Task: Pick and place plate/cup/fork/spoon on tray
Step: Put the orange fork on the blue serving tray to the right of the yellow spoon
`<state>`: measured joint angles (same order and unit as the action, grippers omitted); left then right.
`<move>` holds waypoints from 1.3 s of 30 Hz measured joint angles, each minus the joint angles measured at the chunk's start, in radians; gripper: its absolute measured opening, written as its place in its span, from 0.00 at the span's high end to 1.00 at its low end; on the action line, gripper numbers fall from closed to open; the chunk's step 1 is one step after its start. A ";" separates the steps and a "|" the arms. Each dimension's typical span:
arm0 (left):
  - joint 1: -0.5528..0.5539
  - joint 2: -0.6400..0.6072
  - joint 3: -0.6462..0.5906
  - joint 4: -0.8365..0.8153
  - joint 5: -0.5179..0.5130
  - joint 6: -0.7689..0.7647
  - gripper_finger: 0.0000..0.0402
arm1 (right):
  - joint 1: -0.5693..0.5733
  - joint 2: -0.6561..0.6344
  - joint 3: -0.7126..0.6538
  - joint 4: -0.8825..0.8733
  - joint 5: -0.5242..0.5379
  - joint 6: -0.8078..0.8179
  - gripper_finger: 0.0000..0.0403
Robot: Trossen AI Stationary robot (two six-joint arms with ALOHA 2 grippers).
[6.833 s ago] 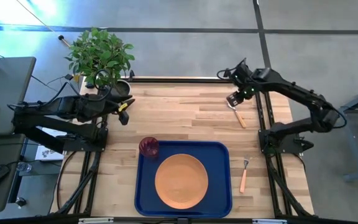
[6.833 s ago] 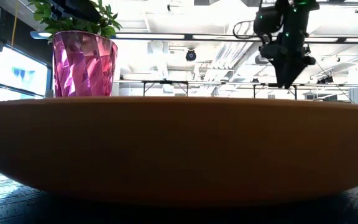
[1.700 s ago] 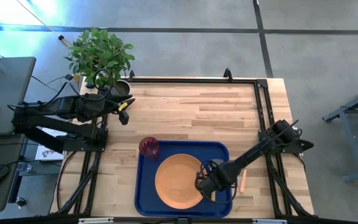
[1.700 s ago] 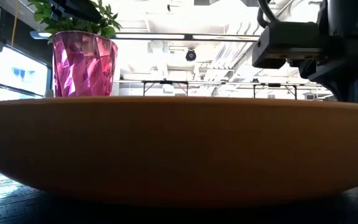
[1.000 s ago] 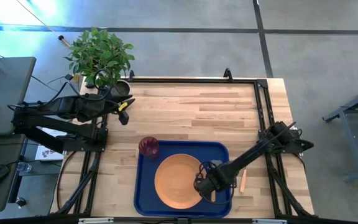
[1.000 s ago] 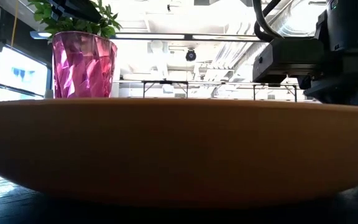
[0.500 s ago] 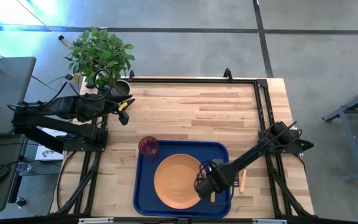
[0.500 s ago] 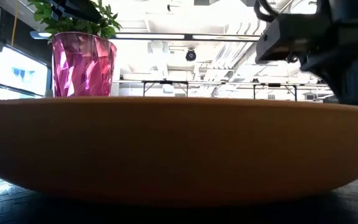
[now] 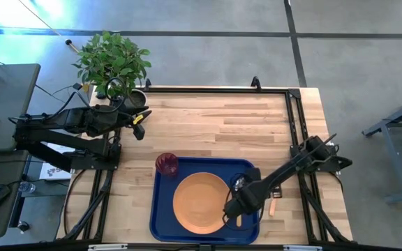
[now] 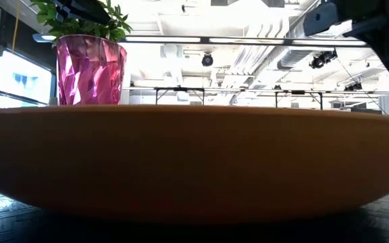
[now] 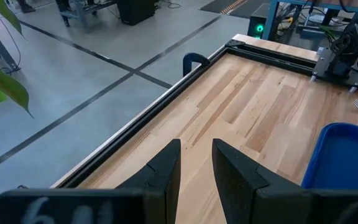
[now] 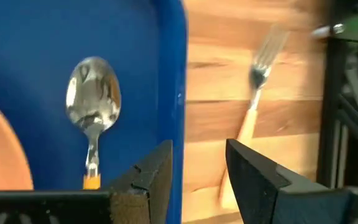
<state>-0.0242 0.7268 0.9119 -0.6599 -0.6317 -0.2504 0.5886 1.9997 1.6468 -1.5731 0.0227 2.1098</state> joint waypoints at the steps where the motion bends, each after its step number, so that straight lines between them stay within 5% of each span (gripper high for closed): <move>1: 0.000 0.000 0.000 0.000 0.000 0.000 0.80 | 0.002 -0.011 -0.014 0.011 0.000 -0.008 0.65; 8: 0.000 0.000 0.000 0.011 0.000 0.000 0.80 | 0.039 -0.124 -0.182 0.030 -0.004 0.064 0.65; 20: 0.000 0.021 0.000 0.015 -0.008 0.000 0.80 | 0.067 -0.342 -0.580 0.448 -0.039 0.107 0.65; 39: 0.000 0.049 0.000 0.017 -0.040 0.001 0.80 | 0.115 -0.418 -0.789 0.632 -0.116 0.127 0.65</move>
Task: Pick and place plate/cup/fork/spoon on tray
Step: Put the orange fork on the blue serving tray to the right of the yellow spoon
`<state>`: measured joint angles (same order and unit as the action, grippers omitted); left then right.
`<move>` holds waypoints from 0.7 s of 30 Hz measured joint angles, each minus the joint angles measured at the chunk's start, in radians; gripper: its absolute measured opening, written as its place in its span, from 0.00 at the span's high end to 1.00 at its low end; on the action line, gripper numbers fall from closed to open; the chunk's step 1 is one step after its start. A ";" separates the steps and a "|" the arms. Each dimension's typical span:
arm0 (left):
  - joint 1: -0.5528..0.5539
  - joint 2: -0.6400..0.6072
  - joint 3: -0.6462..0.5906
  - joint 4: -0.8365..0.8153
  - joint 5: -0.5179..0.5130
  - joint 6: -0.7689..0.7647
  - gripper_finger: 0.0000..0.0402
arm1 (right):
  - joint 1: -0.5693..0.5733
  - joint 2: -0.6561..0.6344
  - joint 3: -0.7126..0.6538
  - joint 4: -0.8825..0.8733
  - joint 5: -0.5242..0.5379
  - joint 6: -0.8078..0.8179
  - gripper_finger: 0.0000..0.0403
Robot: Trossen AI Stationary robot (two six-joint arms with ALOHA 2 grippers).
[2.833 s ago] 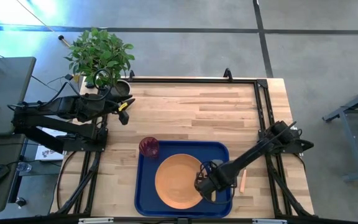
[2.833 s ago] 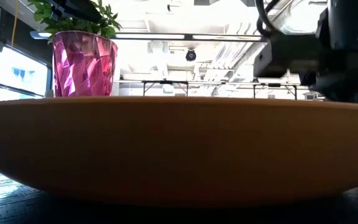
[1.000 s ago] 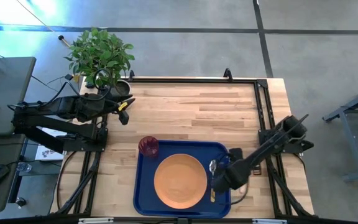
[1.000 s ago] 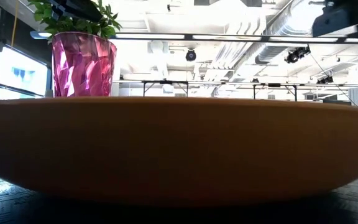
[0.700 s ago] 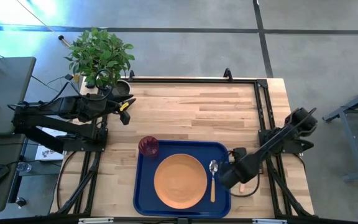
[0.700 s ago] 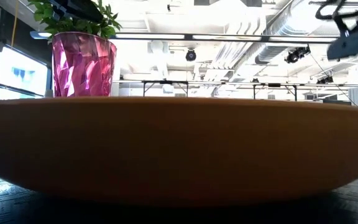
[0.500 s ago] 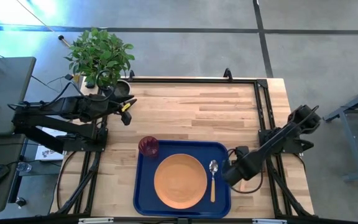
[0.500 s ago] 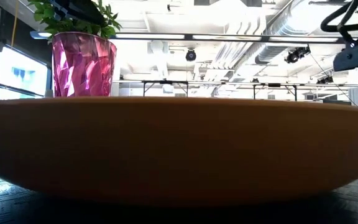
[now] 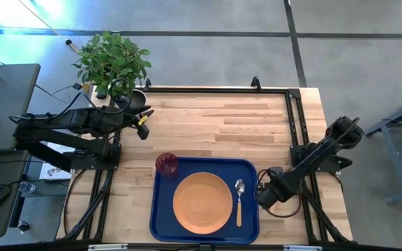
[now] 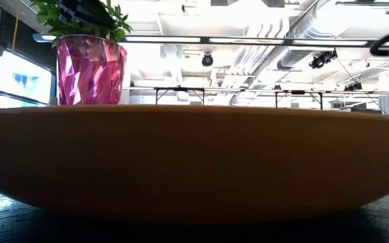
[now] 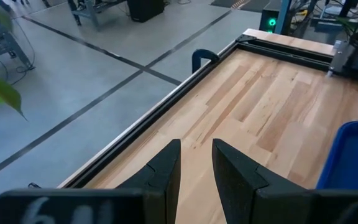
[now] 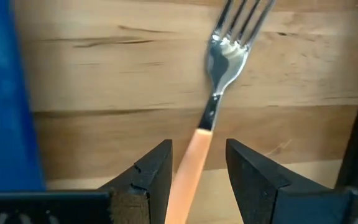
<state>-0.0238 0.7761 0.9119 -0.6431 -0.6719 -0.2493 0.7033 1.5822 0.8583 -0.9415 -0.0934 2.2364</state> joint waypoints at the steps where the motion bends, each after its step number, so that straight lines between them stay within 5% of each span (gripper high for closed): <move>1: 0.000 0.000 0.000 0.000 -0.003 0.000 0.80 | 0.000 0.000 -0.012 0.009 -0.011 0.001 0.65; 12: 0.000 0.000 0.000 0.022 -0.033 0.036 0.80 | -0.013 -0.007 -0.127 0.179 -0.039 -0.001 0.69; 21: 0.000 0.000 0.000 0.022 -0.042 0.037 0.80 | -0.043 -0.023 -0.131 0.182 -0.058 -0.016 0.96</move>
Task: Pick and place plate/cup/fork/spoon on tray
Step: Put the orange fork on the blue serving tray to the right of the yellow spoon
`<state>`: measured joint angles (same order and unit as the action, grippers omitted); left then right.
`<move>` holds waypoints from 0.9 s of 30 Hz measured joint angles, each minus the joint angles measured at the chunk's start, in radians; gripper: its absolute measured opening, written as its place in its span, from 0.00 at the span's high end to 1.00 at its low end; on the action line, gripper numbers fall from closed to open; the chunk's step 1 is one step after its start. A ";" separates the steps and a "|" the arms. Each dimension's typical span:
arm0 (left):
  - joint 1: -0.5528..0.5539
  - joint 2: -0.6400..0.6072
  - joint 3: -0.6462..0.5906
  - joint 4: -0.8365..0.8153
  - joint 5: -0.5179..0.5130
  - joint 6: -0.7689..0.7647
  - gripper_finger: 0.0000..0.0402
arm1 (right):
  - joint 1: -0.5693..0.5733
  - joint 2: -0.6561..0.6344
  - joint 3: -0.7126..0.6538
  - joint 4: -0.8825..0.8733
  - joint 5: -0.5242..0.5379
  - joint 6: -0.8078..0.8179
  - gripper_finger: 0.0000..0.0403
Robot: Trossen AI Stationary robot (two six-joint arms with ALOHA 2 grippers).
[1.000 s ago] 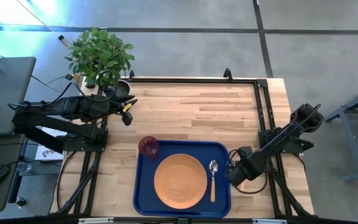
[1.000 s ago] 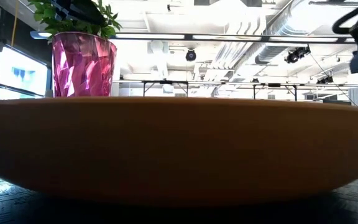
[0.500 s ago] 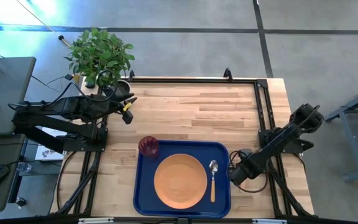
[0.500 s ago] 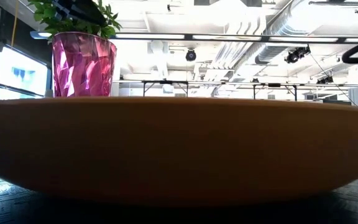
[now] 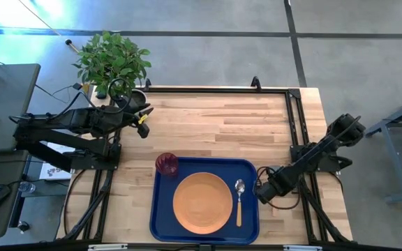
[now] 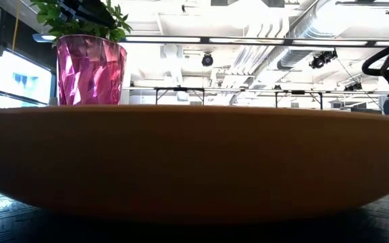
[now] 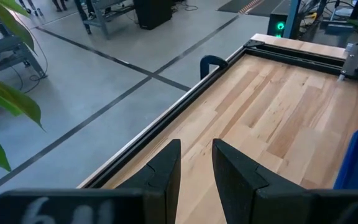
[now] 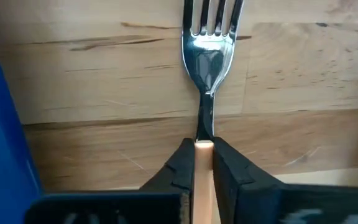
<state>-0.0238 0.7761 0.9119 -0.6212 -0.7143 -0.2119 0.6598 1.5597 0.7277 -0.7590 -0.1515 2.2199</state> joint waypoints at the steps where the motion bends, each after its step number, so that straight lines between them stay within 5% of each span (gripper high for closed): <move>1: 0.000 0.000 0.000 0.000 0.000 0.002 0.80 | 0.000 0.000 0.000 -0.001 -0.002 0.000 0.97; 17: 0.000 0.000 0.000 -0.001 0.000 0.015 0.80 | 0.002 0.004 0.274 -0.320 0.039 -0.008 0.98; 27: 0.000 0.000 0.000 -0.001 0.001 0.014 0.80 | -0.038 0.004 0.401 -0.318 0.247 -0.030 0.98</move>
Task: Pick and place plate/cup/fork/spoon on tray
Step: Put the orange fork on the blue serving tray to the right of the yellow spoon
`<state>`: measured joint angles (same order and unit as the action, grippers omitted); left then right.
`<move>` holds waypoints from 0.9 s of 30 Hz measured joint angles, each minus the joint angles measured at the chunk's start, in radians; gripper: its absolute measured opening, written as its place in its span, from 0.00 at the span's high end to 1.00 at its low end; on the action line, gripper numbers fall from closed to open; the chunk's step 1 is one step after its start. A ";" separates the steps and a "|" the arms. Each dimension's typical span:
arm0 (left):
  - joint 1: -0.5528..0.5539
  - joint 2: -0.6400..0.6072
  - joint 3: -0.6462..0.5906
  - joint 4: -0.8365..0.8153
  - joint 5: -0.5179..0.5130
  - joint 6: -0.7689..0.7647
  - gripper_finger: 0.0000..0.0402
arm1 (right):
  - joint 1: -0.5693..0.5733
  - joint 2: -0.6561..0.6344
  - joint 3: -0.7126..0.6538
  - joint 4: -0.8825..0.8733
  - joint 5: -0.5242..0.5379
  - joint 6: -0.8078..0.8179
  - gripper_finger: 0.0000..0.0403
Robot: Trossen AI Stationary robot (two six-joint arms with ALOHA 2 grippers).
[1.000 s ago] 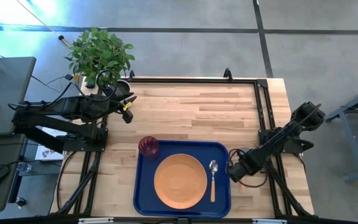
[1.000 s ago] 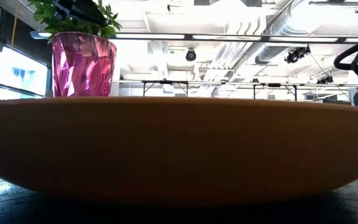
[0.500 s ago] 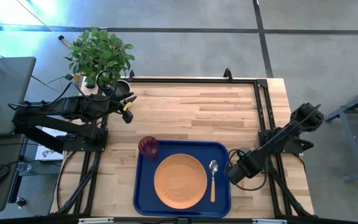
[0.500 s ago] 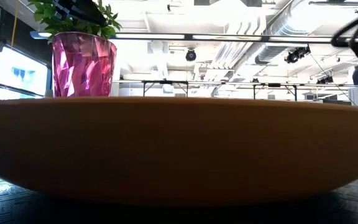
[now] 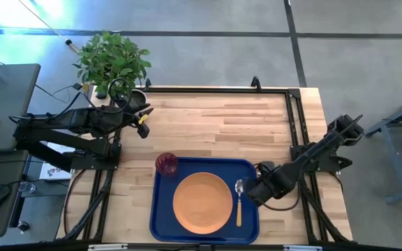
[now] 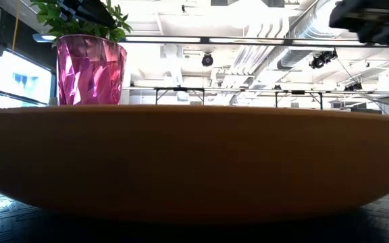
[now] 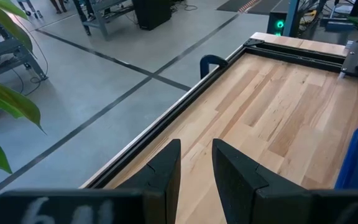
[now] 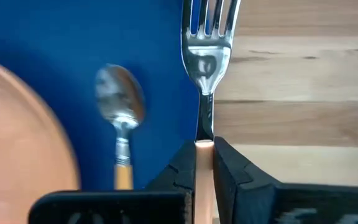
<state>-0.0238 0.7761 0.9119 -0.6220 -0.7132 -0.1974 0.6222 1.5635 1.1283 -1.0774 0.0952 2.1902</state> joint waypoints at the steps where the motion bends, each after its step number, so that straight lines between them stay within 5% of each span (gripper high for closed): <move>1: 0.000 0.000 0.000 0.000 0.003 0.000 0.80 | -0.004 0.000 0.001 0.012 0.015 0.000 0.98; 15: 0.000 0.000 0.000 0.000 0.029 -0.003 0.80 | -0.027 0.090 0.002 0.278 0.034 0.008 0.98; 27: 0.000 0.000 0.000 0.000 0.030 -0.010 0.80 | -0.026 0.175 0.003 0.285 -0.040 0.003 0.98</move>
<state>-0.0242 0.7761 0.9119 -0.6220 -0.6834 -0.2077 0.5961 1.7382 1.1311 -0.7929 0.0547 2.1929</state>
